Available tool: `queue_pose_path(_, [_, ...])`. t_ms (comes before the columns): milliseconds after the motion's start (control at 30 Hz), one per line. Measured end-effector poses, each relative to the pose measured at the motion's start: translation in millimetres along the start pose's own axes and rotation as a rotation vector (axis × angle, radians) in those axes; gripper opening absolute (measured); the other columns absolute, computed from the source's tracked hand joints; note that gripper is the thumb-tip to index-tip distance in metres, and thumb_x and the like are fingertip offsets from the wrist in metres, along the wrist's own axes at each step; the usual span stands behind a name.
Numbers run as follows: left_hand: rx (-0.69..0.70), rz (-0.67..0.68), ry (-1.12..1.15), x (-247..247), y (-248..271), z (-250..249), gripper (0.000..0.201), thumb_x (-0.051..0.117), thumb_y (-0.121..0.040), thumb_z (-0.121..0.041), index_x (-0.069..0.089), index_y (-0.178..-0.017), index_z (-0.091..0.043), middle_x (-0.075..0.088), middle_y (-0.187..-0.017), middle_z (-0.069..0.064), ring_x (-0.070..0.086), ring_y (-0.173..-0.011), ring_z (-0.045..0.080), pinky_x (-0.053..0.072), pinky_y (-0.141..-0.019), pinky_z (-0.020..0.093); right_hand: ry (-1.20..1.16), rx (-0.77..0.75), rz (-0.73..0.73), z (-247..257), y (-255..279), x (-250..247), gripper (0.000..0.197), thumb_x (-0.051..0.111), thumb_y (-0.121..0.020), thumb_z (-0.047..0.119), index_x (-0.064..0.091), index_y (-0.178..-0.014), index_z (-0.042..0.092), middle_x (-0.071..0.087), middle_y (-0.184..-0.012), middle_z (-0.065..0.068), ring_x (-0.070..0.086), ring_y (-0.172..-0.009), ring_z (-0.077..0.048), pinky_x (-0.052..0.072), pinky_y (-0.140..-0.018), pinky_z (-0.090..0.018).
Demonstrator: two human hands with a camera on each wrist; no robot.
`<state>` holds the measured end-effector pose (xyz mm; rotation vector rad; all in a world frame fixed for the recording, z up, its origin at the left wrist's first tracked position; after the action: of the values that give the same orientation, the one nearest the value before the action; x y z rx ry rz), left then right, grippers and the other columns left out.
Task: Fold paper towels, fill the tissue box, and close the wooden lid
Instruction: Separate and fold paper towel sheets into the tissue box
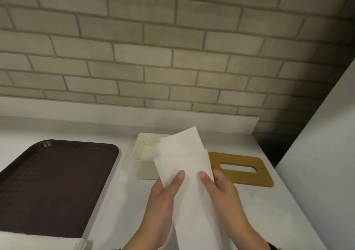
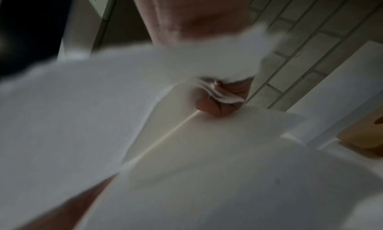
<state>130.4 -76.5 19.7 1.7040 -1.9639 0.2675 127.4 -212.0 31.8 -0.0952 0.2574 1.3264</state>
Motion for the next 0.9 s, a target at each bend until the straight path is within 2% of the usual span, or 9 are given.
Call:
queue_pose_path(100, [0.038,-0.037,-0.154,-6.0,-2.4,3.7,0.021,0.059,-0.090,-0.023,0.067,-0.109,-0.018,0.076,-0.100,0.000,0.072,-0.092,0.016,0.055,-0.075,0.027,0.081,0.050,0.123,-2.3,8.0,16.7,0.020,0.036,-0.095,0.049,0.047,-0.095,0.033,0.052,-0.096,0.025,0.053,-0.087,0.002,0.041,-0.079,-0.011])
queue_pose_path(200, [0.055,-0.033,-0.247,-8.2,-3.0,3.3,0.018,0.057,-0.093,-0.023,0.069,-0.106,-0.020,0.076,-0.097,-0.002,0.072,-0.091,0.014,0.054,-0.077,0.027,0.159,0.052,0.160,-1.5,10.2,19.9,0.023,0.032,-0.092,0.057,0.039,-0.106,0.040,0.044,-0.114,0.022,0.043,-0.103,0.001,0.034,-0.097,-0.022])
queue_pose_path(333, [0.033,0.093,-0.361,-3.6,-0.7,4.7,0.028,0.058,-0.090,-0.039,0.068,-0.109,-0.022,0.075,-0.104,-0.007,0.070,-0.099,0.010,0.052,-0.086,0.025,0.001,-0.216,-0.034,38.4,-5.9,-16.9,0.036,0.057,-0.073,0.054,0.062,-0.103,0.035,0.068,-0.103,0.010,0.065,-0.094,-0.010,0.056,-0.083,-0.034])
queue_pose_path(400, [0.014,0.142,-0.400,0.1,2.1,5.4,0.036,0.053,-0.085,-0.044,0.068,-0.109,-0.022,0.075,-0.103,-0.009,0.069,-0.099,0.007,0.051,-0.083,0.019,-0.031,-0.298,-0.054,59.3,-11.0,-30.9,0.030,0.065,-0.070,0.044,0.067,-0.098,0.035,0.071,-0.095,0.004,0.067,-0.089,-0.017,0.057,-0.081,-0.042])
queue_pose_path(500, [-0.005,0.176,-0.425,6.5,6.1,5.3,0.036,0.049,-0.087,-0.041,0.070,-0.106,-0.019,0.076,-0.099,-0.009,0.070,-0.095,0.005,0.049,-0.076,0.011,-0.020,-0.352,-0.070,74.7,-16.1,-39.7,0.018,0.071,-0.070,0.040,0.073,-0.087,0.034,0.069,-0.088,-0.013,0.058,-0.089,-0.044,0.051,-0.076,-0.059])
queue_pose_path(567, [-0.031,0.169,-0.430,8.1,8.4,5.6,0.033,0.047,-0.090,-0.039,0.071,-0.100,-0.020,0.076,-0.095,-0.010,0.070,-0.091,0.002,0.048,-0.070,0.007,-0.013,-0.375,-0.073,78.6,-18.1,-41.6,0.007,0.071,-0.076,0.029,0.075,-0.081,0.029,0.070,-0.083,-0.009,0.058,-0.087,-0.043,0.053,-0.075,-0.056])
queue_pose_path(667, [-0.065,0.151,-0.422,5.3,9.4,9.6,0.037,0.047,-0.082,-0.046,0.073,-0.093,-0.022,0.076,-0.092,-0.010,0.071,-0.089,0.002,0.049,-0.070,0.007,-0.038,-0.409,-0.079,83.4,-22.3,-46.0,0.007,0.068,-0.081,0.017,0.072,-0.082,0.022,0.072,-0.079,0.002,0.067,-0.079,-0.014,0.055,-0.072,-0.031])
queue_pose_path(733, [-0.081,0.133,-0.427,4.2,11.1,10.0,0.038,0.047,-0.082,-0.048,0.073,-0.093,-0.022,0.076,-0.091,-0.011,0.071,-0.087,0.001,0.049,-0.069,0.007,-0.025,-0.408,-0.062,85.0,-25.2,-45.6,0.006,0.067,-0.082,0.016,0.070,-0.083,0.021,0.072,-0.078,0.006,0.066,-0.077,-0.008,0.053,-0.071,-0.024])
queue_pose_path(900, [-0.083,0.079,-0.391,1.1,11.0,5.9,0.040,0.048,-0.078,-0.053,0.072,-0.092,-0.025,0.076,-0.091,-0.013,0.071,-0.087,0.002,0.051,-0.076,0.013,0.046,-0.358,-0.014,80.8,-24.2,-37.8,0.006,0.074,-0.072,0.031,0.073,-0.078,0.031,0.070,-0.080,-0.007,0.060,-0.084,-0.042,0.054,-0.074,-0.053])
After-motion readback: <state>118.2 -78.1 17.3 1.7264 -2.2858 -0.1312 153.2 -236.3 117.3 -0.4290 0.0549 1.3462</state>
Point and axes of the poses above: each hand's wrist, its own y-axis away from the middle knuckle, its own x-axis out of the palm, z = x × y, the point moved 9 cm from there along -y, towards the middle knuckle
